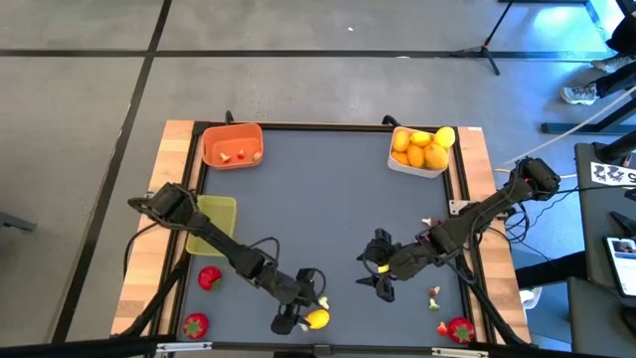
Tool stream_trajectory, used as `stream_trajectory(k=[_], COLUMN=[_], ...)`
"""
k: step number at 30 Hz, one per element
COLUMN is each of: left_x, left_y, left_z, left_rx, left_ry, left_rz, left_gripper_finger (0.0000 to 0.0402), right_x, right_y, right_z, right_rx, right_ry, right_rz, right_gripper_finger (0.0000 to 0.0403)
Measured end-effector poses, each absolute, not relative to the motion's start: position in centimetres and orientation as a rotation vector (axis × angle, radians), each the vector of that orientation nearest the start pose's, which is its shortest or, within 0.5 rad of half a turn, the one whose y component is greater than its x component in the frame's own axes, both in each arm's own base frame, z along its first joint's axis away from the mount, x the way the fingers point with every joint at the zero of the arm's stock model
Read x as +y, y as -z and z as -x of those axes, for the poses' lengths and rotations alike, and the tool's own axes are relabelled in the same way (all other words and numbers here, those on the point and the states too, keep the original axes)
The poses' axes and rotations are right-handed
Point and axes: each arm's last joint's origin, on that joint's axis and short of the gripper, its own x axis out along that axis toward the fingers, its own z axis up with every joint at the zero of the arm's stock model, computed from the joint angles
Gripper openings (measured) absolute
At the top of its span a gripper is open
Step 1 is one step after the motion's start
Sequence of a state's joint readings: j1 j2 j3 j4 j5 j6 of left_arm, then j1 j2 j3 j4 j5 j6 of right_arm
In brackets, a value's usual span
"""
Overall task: Sort produce into baskets
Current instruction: Put the lemon into the white bin
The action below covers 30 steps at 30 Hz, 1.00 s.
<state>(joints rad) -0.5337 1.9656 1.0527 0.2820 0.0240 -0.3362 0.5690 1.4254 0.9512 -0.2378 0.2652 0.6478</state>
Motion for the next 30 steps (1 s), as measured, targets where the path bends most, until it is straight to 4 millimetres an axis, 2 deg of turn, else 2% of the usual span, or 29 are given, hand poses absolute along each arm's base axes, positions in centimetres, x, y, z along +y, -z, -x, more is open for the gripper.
stream_trajectory(k=[9, 15, 23, 30], left_x=[-19.7, -19.0, -18.9, -18.4], left_y=[-11.2, -11.0, -10.9, -10.7], left_z=[-35.3, -35.7, -35.7, -35.8], left_rx=[0.739, 0.751, 0.764, 0.783], left_ry=[0.542, 0.551, 0.553, 0.534], left_rz=[0.301, 0.348, 0.353, 0.340], left_gripper_finger=[0.0292, 0.0287, 0.0208, 0.0118], right_x=[15.4, 15.4, 15.4, 15.4], right_y=[-24.3, -24.4, -24.4, -24.4], right_z=[-25.6, -25.6, -25.6, -25.6], right_rx=[0.708, 0.700, 0.698, 0.697], right_ry=[-0.053, -0.041, -0.037, -0.035], right_rz=[-0.314, -0.310, -0.308, -0.308], right_gripper_finger=[0.0305, 0.0305, 0.0305, 0.0305])
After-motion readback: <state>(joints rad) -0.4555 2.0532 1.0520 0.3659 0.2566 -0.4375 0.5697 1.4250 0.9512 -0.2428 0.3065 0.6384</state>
